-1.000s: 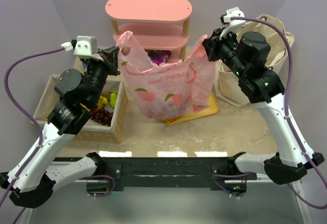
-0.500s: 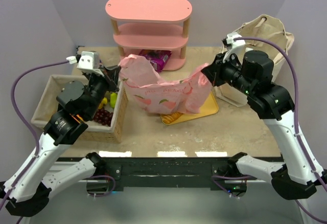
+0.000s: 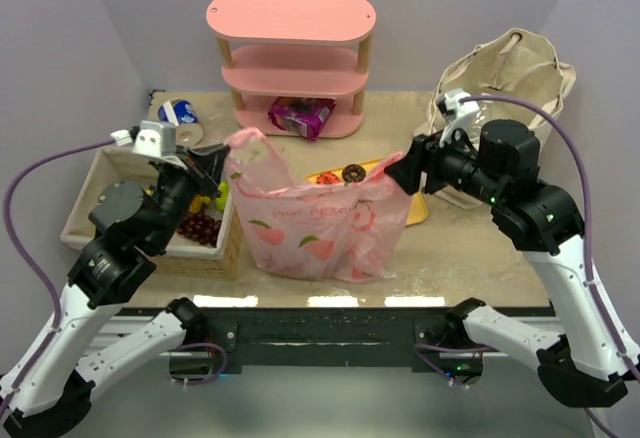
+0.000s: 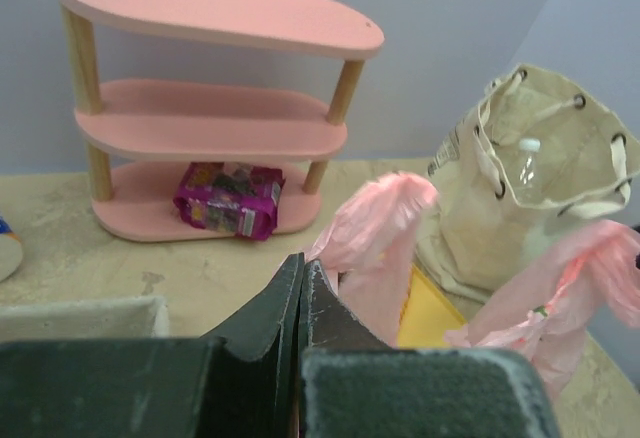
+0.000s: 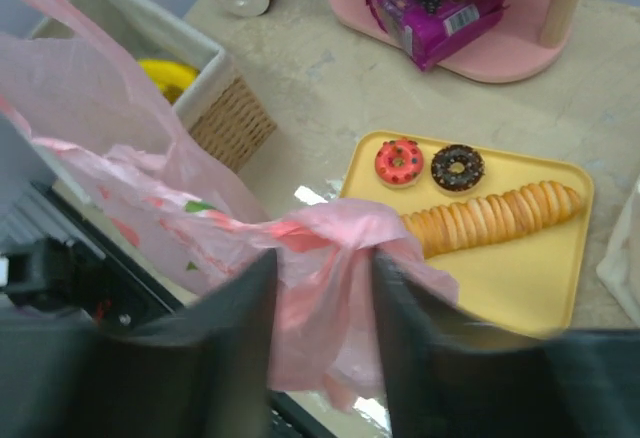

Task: Place the mixed food into the grocery bags and tie them

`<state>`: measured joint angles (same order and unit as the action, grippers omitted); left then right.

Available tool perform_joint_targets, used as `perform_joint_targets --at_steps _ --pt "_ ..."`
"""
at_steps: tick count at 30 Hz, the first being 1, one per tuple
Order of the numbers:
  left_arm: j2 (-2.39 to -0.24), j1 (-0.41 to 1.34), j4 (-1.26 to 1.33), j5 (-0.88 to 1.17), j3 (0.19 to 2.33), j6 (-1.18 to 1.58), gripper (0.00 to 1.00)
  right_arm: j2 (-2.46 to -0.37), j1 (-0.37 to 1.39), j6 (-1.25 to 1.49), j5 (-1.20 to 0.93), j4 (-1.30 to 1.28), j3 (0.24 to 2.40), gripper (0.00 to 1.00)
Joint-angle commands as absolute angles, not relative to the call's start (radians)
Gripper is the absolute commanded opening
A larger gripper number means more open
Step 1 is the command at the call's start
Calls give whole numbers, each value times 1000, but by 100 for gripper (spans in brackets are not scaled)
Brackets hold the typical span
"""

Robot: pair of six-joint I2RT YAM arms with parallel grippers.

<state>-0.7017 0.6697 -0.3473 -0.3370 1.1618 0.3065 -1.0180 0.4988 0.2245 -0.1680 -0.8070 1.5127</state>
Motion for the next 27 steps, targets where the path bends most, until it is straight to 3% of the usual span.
perform_joint_targets --at_steps 1,2,8,16,20,27 --pt "-716 667 -371 -194 1072 337 0 -1058 497 247 -345 -819 1456 90" --pt "-721 667 -373 -172 1068 342 0 -1089 499 253 -363 -821 1462 99" --pt "-747 667 -327 -75 1045 354 0 -1204 499 294 -435 -714 1580 99" --pt "-744 666 -299 -64 1011 370 0 -1367 603 466 -463 -342 1664 99" --pt "-742 666 -298 -69 1011 373 0 -1431 652 446 -396 -324 1741 99" --pt "-747 666 -292 -77 1008 370 0 -1535 673 446 -575 -307 1792 93"
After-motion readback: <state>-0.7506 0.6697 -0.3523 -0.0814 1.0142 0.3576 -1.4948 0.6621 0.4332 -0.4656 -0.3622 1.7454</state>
